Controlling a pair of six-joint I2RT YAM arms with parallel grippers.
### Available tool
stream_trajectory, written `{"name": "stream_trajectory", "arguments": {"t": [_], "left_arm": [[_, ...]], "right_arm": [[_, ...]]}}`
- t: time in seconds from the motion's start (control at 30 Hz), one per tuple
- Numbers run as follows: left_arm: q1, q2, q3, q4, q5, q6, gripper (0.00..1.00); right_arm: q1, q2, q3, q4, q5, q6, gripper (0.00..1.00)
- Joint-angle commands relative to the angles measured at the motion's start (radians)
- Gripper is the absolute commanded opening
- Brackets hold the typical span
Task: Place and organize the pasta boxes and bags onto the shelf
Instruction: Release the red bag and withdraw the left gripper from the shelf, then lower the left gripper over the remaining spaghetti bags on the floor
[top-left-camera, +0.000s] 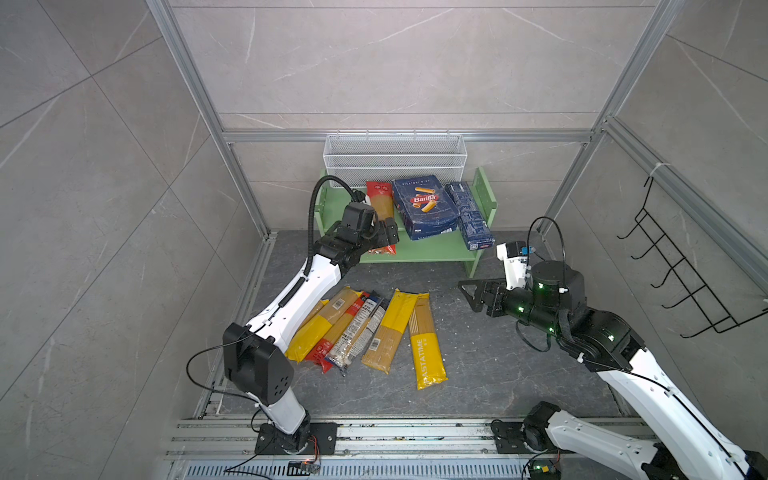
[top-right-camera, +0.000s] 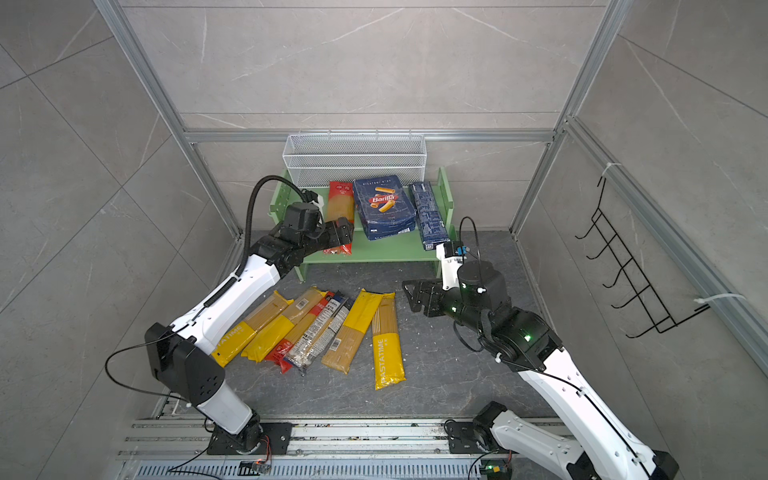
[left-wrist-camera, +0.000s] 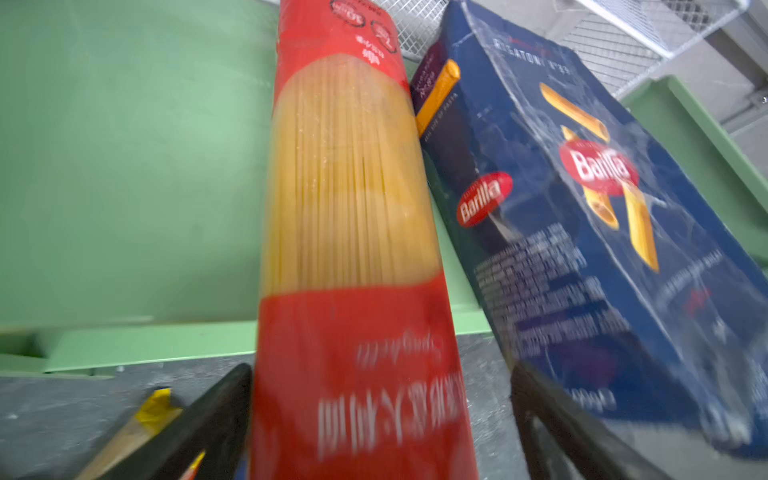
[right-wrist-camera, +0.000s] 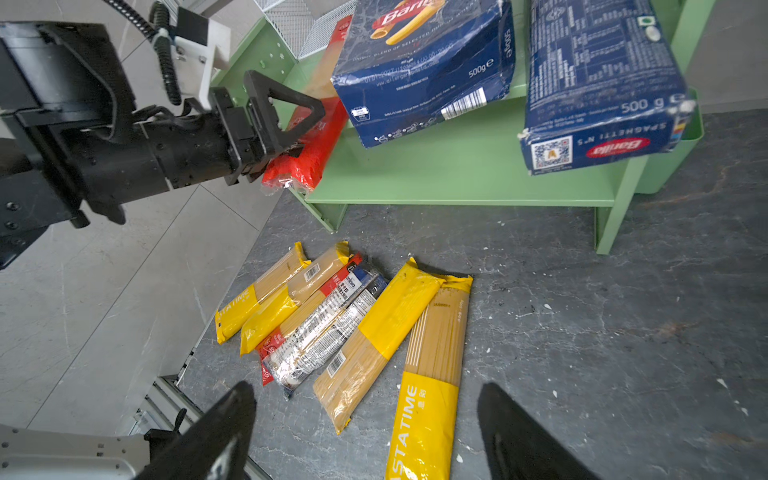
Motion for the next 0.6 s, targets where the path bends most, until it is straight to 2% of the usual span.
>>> {"name": "stream_trajectory", "arguments": {"t": [0.0,0.1,0.3,0.43,0.57], "left_arm": [[-0.020,-0.181,-0.044,0.012,-0.049,0.052,1.00],[-0.038,-0.282,-0.108,-0.048,-0.082,0.067,1.00],[-0.108,-0.539,-0.350,-0.141,-0.139,0.030,1.00],[-0.255,-0.655,-0.523,-0.207,-0.236,-0.019,1.00],[-0.438,-0.663,-0.686,-0.192,-0.340,-0.090,1.00]], "right_arm": [[-0.004,-0.016,-0.017,-0.010,0.018,-0.008,1.00],[-0.004,-0.017,-0.019,-0.023,0.026,-0.011,1.00],[-0.004,-0.049,-0.079,-0.018,0.026,0.010,1.00],[-0.003,-0.085,-0.148,-0.005,0.008,0.027,1.00],[-0.003,-0.143,-0.227,0.016,-0.005,0.051,1.00]]}}
